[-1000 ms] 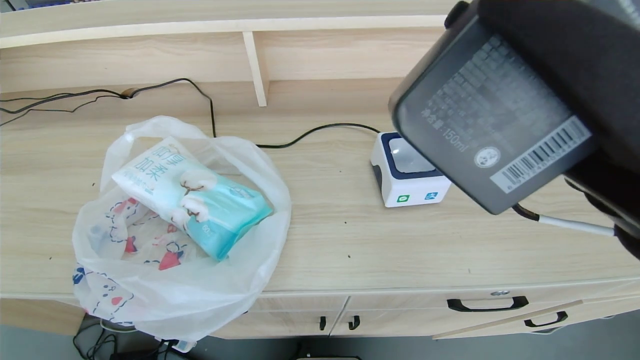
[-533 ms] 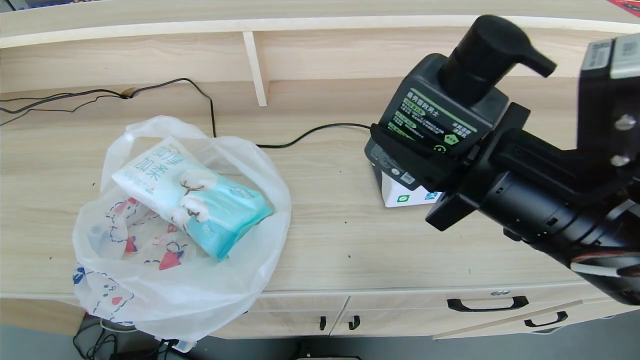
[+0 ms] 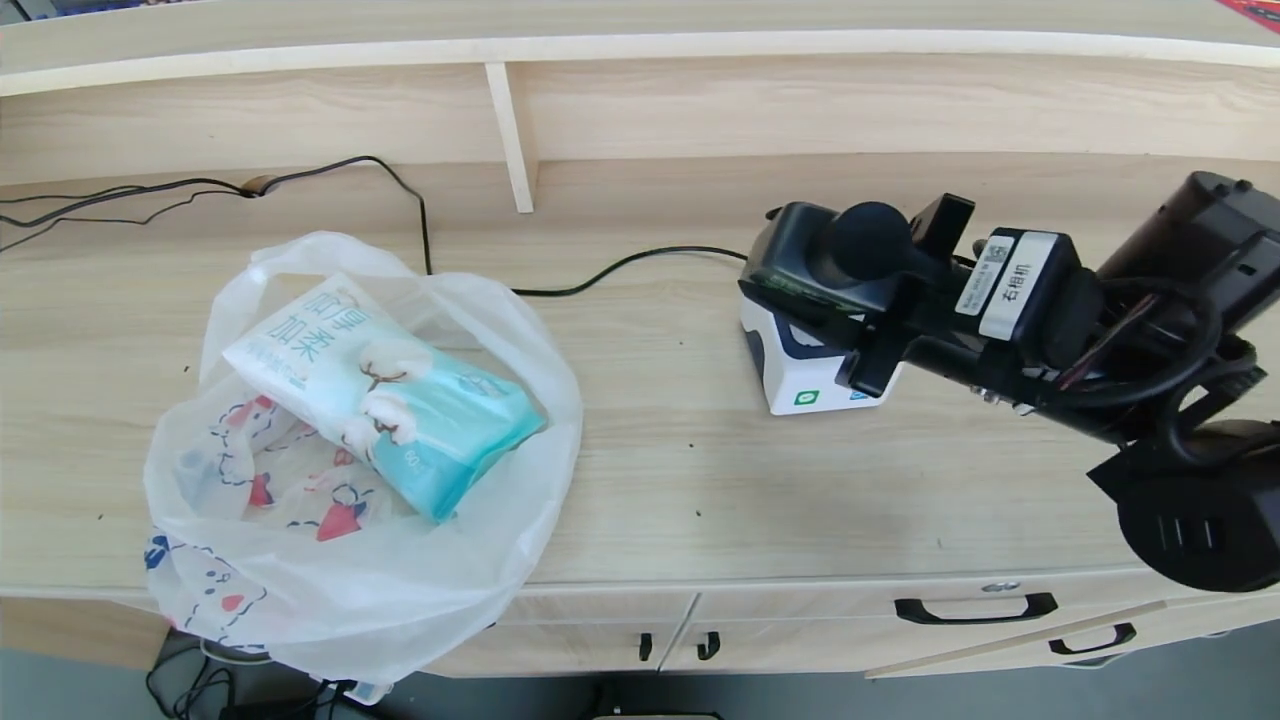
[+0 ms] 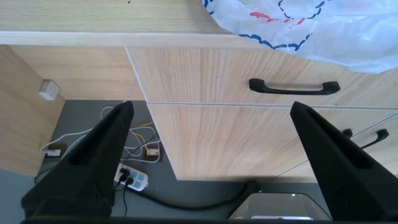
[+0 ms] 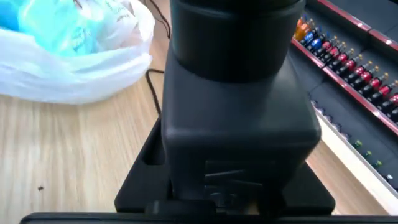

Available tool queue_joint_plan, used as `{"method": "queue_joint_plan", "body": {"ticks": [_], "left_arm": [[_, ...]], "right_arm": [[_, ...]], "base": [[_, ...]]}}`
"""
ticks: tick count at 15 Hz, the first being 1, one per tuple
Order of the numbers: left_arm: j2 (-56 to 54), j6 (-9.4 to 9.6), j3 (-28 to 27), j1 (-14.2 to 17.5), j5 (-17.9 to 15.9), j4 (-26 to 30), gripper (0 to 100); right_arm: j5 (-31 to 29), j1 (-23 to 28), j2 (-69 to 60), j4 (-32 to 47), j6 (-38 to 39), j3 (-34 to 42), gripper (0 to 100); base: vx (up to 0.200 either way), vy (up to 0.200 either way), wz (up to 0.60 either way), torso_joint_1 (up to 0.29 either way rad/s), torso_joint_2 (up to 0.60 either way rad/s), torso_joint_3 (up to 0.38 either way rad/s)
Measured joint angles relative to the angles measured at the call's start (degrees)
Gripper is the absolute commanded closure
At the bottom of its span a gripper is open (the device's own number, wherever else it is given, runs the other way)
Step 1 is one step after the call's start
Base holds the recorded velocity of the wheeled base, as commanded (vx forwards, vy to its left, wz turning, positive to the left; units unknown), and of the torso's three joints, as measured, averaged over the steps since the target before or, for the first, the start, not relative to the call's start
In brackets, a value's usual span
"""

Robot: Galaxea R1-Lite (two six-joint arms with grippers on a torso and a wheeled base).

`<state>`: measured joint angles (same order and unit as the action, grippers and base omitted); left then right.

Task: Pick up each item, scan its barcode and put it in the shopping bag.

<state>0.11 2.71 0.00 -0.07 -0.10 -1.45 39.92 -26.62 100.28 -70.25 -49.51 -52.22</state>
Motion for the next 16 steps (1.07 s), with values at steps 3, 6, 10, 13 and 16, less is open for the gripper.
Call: {"method": "queue_joint_plan", "body": {"ticks": [3,6,10,13,16], "left_arm": [[0.0,-0.06,0.0,-0.04,0.0,0.11,0],[0.0,0.09,0.0,0.0,0.0,0.09,0],[0.0,0.96,0.0,-0.04,0.02,0.11,0],[0.0,0.96,0.0,-0.04,0.0,0.11,0],[0.0,0.85,0.0,0.0,0.0,0.2,0]], "right_arm": [[1.45,7.0,1.65,0.13,-1.27,-1.13,100],[0.85,9.26,1.79,0.18,-1.54,-1.71,100],[0.77,9.55,1.97,0.16,-2.28,-1.08,100],[0.34,8.77,1.9,0.22,-2.44,-1.02,100],[-2.35,7.53,0.07,2.32,-1.65,-1.0,100]], "base": [[0.0,0.0,0.0,0.0,0.0,0.0],[0.0,0.0,0.0,0.0,0.0,0.0],[0.0,0.0,0.0,0.0,0.0,0.0],[0.0,0.0,0.0,0.0,0.0,0.0],[0.0,0.0,0.4,0.002,0.0,0.003]]}}
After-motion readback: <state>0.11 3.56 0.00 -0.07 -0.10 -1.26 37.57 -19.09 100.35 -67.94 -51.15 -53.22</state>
